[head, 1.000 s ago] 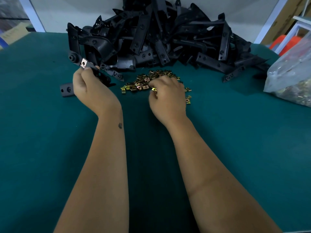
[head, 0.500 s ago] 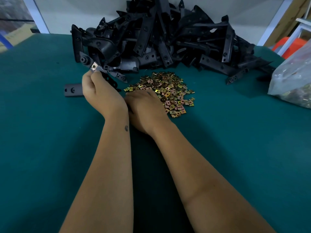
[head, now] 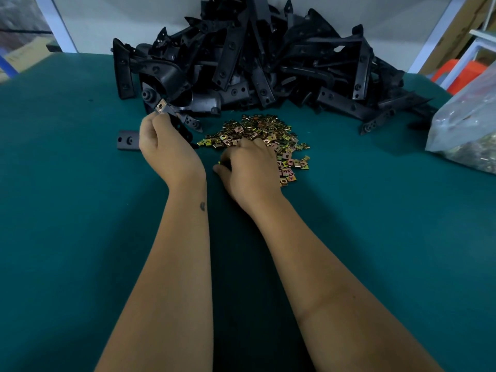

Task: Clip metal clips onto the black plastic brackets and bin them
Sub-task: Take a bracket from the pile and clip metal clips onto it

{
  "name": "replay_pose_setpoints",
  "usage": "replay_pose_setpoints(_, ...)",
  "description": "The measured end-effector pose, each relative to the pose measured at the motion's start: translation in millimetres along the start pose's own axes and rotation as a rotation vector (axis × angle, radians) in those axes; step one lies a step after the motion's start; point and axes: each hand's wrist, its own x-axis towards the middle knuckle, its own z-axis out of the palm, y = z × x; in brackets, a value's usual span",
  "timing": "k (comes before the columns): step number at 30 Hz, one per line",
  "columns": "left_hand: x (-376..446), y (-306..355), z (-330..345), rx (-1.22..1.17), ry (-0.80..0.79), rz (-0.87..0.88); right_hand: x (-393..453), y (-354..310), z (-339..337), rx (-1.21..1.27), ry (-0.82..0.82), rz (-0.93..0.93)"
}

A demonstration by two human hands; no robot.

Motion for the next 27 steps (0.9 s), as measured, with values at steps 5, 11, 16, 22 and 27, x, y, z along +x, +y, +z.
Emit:
replay_pose_setpoints(5,-18.4,15.6,7.6,-0.019,-0.074,-0.054,0.5,0.0,-2.8,0.089,-0.002,-0.047)
replay_pose_setpoints(11,-19.0,17.9,9.4,0.025,-0.186,-0.208,0.3,4.0,-6.9,0.455,0.081,0.078)
replay_pose_setpoints(16,-21.4,13.9,11.6,0.087,-0.308,-0.156,4.9,16.8,-15.5,1.112,0.154,0.385)
replay_pose_setpoints(22,-23.5,10.6,11.6,0.131,-0.377,-0.143,6.0,29.0,-21.2,1.374,0.223,0.46)
replay_pose_setpoints(27,-21.5,5.0,10.9,0.16,-0.426,-0.083,5.6,36.1,-28.3,1.47,0.259,0.495)
